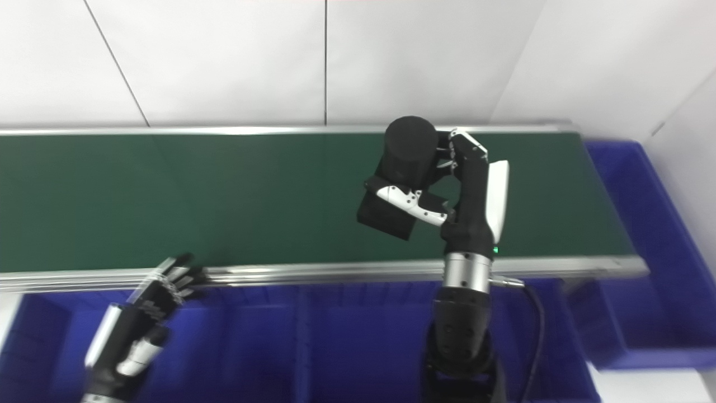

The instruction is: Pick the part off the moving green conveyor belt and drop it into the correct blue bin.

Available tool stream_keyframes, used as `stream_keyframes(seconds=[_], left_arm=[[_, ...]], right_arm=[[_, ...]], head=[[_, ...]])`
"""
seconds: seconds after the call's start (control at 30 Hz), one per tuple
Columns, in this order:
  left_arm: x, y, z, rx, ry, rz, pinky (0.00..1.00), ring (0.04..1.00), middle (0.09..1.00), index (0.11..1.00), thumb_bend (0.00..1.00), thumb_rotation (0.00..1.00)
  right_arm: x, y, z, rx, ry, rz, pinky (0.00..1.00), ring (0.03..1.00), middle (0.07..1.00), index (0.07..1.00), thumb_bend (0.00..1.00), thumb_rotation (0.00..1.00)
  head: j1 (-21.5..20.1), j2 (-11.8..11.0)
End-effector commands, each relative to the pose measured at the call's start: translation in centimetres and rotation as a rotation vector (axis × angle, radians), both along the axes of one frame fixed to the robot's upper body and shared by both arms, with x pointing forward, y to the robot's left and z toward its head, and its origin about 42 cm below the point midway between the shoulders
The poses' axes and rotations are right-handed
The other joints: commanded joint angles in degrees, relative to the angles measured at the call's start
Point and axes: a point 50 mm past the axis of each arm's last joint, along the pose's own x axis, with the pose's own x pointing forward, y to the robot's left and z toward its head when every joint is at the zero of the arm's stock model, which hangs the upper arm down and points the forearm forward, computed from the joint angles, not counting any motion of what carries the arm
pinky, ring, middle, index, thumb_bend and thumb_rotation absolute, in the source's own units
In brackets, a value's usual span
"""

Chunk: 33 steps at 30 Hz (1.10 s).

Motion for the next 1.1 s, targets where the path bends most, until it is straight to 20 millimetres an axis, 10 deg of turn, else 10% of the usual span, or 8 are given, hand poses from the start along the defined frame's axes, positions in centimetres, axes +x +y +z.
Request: stream_keyframes(seconds=[0.0, 1.07], left_arm=[[0.5, 0.8, 0.9, -0.012, -0.037, -0.012, 0.71, 0.762, 0.800, 0.853, 0.88, 0.66], [0.3, 2.0, 2.4, -0.053, -0.024, 0.001, 0.66, 0.730, 0.767, 0.816, 0.92, 0.58]], right_arm=[[-0.8, -0.1, 0.5, -0.003, -0.071, -0.049, 0.31, 0.385, 0.504, 0.531, 0.51, 0.00], [-9.6, -4.2, -19.4, 0.057, 0.442, -0.356, 0.36, 0.396, 0.495, 0.535, 0.51, 0.00]], head=[[-0.2, 0.2], [-0.7, 2.2]])
